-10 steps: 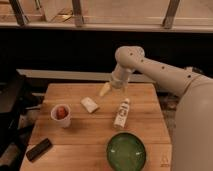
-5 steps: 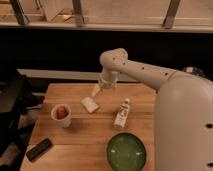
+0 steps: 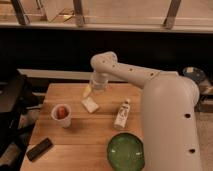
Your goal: Place the white sponge in the ceramic bowl
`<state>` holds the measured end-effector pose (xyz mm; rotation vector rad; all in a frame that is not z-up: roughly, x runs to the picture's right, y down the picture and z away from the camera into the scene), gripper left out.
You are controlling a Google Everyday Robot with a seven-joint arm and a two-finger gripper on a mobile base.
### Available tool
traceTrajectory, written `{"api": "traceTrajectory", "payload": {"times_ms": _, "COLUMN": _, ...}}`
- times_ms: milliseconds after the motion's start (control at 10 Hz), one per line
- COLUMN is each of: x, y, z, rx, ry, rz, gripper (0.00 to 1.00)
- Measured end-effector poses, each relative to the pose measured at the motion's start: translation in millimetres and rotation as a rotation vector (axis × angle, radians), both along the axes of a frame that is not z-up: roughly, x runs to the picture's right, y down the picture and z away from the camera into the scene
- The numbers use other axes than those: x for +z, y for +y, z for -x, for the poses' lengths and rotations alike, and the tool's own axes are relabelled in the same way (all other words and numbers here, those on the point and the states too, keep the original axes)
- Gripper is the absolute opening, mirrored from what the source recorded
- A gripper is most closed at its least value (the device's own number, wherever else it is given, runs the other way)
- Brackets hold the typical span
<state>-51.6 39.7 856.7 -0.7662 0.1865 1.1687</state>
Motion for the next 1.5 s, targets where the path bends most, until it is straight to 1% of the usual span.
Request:
{"api": "traceTrajectory", "payload": {"times_ms": 200, "x": -0.1, "y": 0, "z": 2, "rx": -0.003, "ry": -0.002, "rz": -0.001, "gripper": 0.8}}
{"api": "traceTrajectory", "payload": {"times_ms": 300, "x": 2.6, "y": 0, "z": 4, "rx": -0.005, "ry": -0.003, "rz": -0.002, "gripper": 0.8}}
{"api": "traceTrajectory", "payload": {"times_ms": 400, "x": 12.7, "y": 4, "z": 6, "rx": -0.003, "ry": -0.001, "rz": 0.0, "gripper": 0.8}}
{"api": "traceTrajectory", "payload": {"times_ms": 500, "x": 18.3, "y": 7, "z": 10, "rx": -0.004, "ry": -0.005, "rz": 0.005, "gripper": 0.8}}
{"api": "traceTrajectory", "payload": {"times_ms": 700, "x": 36.7, "y": 20, "z": 22, "rx": -0.003, "ry": -0.022, "rz": 0.033, "gripper": 0.8}}
{"api": "traceTrajectory", "payload": {"times_ms": 800, "x": 43.8, "y": 27, "z": 22, "rx": 0.0, "ry": -0.025, "rz": 0.054, "gripper": 0.8}}
{"api": "traceTrajectory", "payload": {"times_ms": 1000, "x": 56.0, "y": 41, "z": 31, "rx": -0.021, "ry": -0.034, "rz": 0.085, "gripper": 0.8}}
{"api": "traceTrajectory", "payload": {"times_ms": 1300, "x": 68.1, "y": 59, "z": 48, "rx": -0.049, "ry": -0.055, "rz": 0.127, "gripper": 0.8}}
{"api": "traceTrajectory", "payload": {"times_ms": 1400, "x": 70.7, "y": 63, "z": 53, "rx": -0.052, "ry": -0.059, "rz": 0.146, "gripper": 0.75}}
{"api": "traceTrajectory", "payload": {"times_ms": 1500, "x": 72.0, "y": 65, "z": 57, "rx": -0.048, "ry": -0.064, "rz": 0.155, "gripper": 0.68}}
